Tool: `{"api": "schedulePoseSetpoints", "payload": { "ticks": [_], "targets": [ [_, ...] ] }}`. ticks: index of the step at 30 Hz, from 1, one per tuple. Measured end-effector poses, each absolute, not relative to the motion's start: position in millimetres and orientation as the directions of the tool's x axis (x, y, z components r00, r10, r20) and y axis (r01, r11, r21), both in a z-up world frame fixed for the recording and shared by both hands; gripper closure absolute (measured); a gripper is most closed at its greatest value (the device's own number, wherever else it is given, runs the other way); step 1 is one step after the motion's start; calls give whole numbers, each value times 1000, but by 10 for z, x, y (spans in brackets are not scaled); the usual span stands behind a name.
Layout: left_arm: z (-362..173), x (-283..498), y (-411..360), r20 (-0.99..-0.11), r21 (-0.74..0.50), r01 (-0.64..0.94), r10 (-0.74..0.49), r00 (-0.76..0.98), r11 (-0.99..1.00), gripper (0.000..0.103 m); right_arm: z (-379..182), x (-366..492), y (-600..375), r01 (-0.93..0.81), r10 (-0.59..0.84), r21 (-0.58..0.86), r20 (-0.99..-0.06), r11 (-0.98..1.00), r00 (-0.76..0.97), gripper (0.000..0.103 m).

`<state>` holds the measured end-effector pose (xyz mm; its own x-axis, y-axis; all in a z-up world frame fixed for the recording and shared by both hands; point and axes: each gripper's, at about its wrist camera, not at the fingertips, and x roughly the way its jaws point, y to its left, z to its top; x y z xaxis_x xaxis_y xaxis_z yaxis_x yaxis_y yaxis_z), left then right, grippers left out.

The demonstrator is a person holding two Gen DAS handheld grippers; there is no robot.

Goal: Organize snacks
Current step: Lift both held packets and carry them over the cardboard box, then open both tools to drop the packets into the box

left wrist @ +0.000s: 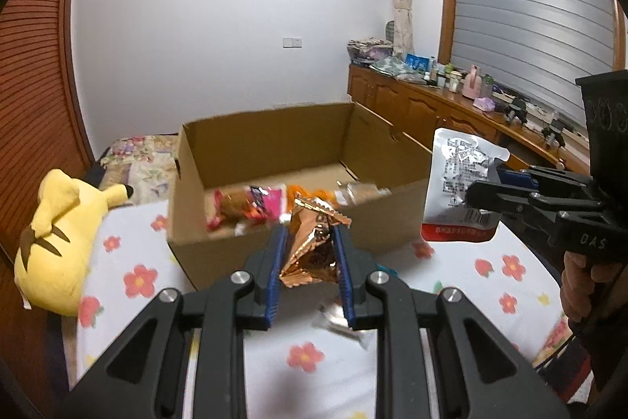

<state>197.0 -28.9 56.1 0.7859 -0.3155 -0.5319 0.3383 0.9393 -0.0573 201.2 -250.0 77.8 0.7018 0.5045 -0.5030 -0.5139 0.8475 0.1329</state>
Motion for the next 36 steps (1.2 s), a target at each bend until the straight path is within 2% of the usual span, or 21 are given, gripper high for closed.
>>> {"api": "schedulePoseSetpoints", "payload": {
  "ticks": [9, 19, 36],
  "targets": [
    [697, 2479, -206, -529, -48, 308, -285, 799, 950, 81, 830, 2570, -2469, -522, 506, 122, -500, 844, 702, 76],
    [507, 2970, -235, -569, -60, 281, -264, 779, 958, 81, 669, 2991, -2559, -500, 478, 119, -542, 858, 691, 76],
    [355, 3144, -251, -593, -41, 265, -237, 769, 963, 79, 524, 3177, -2534, -491, 466, 124, -574, 862, 673, 76]
  ]
}}
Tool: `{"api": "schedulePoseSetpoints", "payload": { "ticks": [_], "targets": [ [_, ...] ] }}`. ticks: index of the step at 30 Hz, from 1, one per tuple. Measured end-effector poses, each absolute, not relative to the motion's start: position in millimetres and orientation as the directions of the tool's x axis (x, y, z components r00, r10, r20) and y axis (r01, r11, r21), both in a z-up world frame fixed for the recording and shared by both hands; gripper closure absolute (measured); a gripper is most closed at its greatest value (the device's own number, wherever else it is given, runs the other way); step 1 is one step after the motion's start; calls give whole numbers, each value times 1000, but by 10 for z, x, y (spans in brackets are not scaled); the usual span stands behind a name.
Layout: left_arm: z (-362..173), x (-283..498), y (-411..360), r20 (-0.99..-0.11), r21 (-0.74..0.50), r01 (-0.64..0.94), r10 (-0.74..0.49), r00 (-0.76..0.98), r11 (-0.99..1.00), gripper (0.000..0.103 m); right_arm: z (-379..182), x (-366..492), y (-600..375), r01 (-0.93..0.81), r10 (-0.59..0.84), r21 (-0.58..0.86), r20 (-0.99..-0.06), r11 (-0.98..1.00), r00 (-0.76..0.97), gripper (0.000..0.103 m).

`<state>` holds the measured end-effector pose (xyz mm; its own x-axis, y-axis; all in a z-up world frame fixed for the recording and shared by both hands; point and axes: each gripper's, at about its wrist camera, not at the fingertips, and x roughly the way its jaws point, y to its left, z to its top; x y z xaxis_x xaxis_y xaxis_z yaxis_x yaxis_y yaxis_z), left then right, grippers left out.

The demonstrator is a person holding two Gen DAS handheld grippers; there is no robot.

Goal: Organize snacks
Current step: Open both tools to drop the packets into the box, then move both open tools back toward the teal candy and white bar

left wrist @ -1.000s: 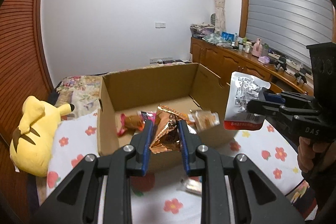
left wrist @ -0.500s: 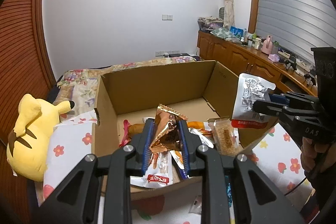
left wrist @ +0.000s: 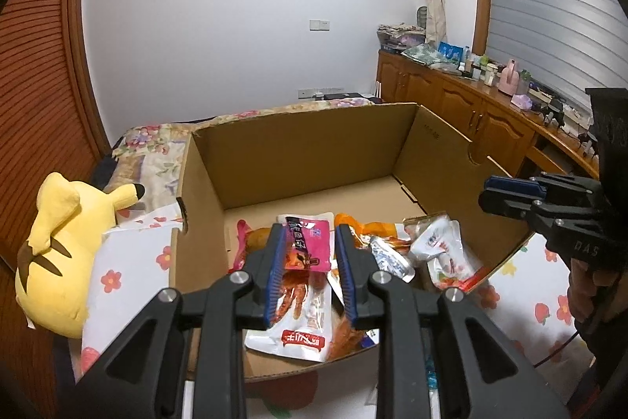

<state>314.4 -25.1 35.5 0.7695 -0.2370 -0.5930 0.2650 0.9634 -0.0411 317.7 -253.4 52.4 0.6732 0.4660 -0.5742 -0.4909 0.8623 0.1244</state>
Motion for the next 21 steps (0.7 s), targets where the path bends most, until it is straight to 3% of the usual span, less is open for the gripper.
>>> {"api": "schedulePoseSetpoints", "payload": {
  "ticks": [14, 21],
  "targets": [
    [526, 2791, -275, -563, -39, 280, -253, 787, 959, 78, 666, 2886, -2574, -486, 458, 109, -560, 867, 691, 76],
    [679, 2305, -271, -526, -25, 288, -258, 810, 957, 71, 853, 2469, -2584, -485, 456, 97, -536, 869, 711, 70]
  ]
}}
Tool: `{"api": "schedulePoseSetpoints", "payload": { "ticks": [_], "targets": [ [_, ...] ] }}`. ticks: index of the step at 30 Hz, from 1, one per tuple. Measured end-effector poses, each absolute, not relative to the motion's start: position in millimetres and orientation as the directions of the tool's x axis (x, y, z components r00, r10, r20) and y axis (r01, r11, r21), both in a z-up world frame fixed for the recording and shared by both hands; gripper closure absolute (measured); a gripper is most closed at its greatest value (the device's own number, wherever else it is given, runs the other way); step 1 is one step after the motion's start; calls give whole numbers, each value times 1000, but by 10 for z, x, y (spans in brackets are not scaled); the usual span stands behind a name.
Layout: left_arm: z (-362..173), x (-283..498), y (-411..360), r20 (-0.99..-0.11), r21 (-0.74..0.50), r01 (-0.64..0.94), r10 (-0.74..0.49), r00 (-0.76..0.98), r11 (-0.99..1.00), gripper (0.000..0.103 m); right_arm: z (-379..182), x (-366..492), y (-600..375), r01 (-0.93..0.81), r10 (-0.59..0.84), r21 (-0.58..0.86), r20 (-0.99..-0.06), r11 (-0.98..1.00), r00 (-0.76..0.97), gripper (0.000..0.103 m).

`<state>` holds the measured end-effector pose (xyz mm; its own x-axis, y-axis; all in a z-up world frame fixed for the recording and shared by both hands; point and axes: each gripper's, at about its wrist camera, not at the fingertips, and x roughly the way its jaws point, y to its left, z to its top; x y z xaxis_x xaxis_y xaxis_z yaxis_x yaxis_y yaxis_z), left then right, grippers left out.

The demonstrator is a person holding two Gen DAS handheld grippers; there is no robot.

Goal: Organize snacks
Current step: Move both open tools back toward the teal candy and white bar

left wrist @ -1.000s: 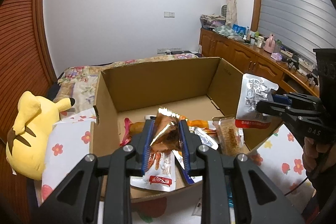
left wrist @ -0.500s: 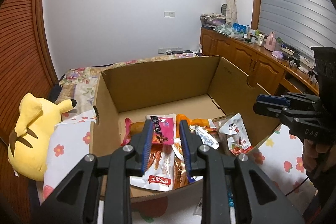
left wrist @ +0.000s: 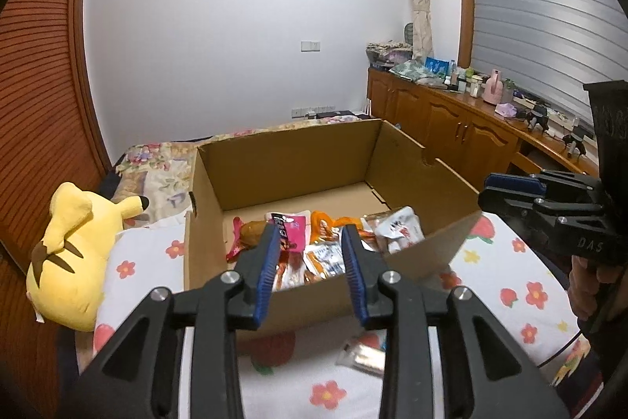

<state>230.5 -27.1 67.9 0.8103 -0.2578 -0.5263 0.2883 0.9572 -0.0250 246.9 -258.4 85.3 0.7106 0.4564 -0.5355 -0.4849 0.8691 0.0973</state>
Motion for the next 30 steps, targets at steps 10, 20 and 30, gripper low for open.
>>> {"api": "schedulePoseSetpoints", "payload": {
  "ticks": [10, 20, 30],
  "targets": [
    [562, 1792, -316, -536, -35, 294, -266, 801, 955, 56, 875, 1958, -2567, -474, 445, 89, -530, 876, 722, 54],
    [62, 1815, -521, -624, -58, 279, -253, 739, 958, 50, 644, 1725, -2611, -432, 412, 107, -564, 896, 715, 44],
    [-524, 2077, -737, -730, -104, 248, -244, 639, 963, 50, 434, 1738, -2587, -424, 398, 107, -601, 899, 693, 44]
  ]
}}
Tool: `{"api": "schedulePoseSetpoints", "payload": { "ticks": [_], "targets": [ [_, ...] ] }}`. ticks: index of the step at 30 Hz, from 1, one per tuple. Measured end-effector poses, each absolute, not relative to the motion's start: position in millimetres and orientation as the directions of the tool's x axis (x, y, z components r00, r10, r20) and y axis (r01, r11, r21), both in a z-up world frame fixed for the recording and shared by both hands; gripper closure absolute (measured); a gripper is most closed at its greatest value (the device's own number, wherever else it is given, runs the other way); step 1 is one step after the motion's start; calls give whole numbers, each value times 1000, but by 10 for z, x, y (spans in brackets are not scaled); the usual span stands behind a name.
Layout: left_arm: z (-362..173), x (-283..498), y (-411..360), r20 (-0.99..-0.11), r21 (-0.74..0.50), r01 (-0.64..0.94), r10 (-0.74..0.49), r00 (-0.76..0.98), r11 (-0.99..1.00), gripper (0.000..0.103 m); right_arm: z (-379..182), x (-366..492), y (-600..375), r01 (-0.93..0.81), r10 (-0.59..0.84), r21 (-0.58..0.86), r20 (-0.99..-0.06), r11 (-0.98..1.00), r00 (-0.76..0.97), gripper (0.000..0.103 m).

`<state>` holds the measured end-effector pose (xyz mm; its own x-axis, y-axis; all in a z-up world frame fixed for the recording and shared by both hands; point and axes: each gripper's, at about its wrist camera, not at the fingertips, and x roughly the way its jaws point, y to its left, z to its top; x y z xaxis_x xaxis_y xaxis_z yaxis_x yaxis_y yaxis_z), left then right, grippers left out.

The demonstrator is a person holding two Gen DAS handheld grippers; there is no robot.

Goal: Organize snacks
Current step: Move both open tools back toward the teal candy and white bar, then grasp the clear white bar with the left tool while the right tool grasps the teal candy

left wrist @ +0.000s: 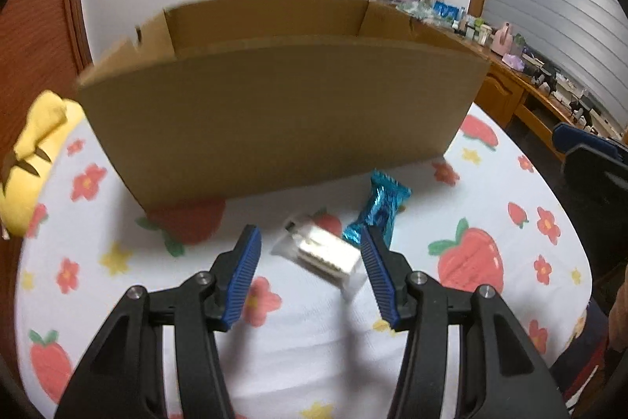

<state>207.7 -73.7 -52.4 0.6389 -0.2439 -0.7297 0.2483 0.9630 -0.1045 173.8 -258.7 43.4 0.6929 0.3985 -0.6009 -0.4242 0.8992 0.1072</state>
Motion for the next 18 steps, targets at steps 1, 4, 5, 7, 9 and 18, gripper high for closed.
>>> {"api": "schedulePoseSetpoints", "payload": {
  "ticks": [1, 4, 5, 7, 9, 18],
  "targets": [
    [-564, 2097, -749, -739, -112, 248, -248, 627, 962, 50, 419, 1743, -2584, -425, 399, 109, -604, 899, 690, 44],
    [-672, 2164, -777, -760, -148, 245, -269, 592, 958, 50, 385, 1728, -2578, -427, 398, 105, -609, 898, 686, 44],
    [-696, 2187, -782, -764, -159, 242, -275, 584, 957, 50, 378, 1724, -2576, -428, 397, 103, -611, 898, 685, 44],
    [-729, 2243, -788, -772, -174, 232, -279, 572, 957, 50, 367, 1724, -2575, -428, 396, 102, -613, 898, 684, 44],
    [-765, 2305, -782, -777, -185, 224, -282, 563, 957, 50, 360, 1733, -2582, -428, 397, 104, -615, 898, 681, 44],
    [-800, 2356, -935, -783, -123, 246, -246, 571, 961, 50, 262, 1769, -2510, -436, 395, 101, -636, 894, 663, 44]
  ]
}}
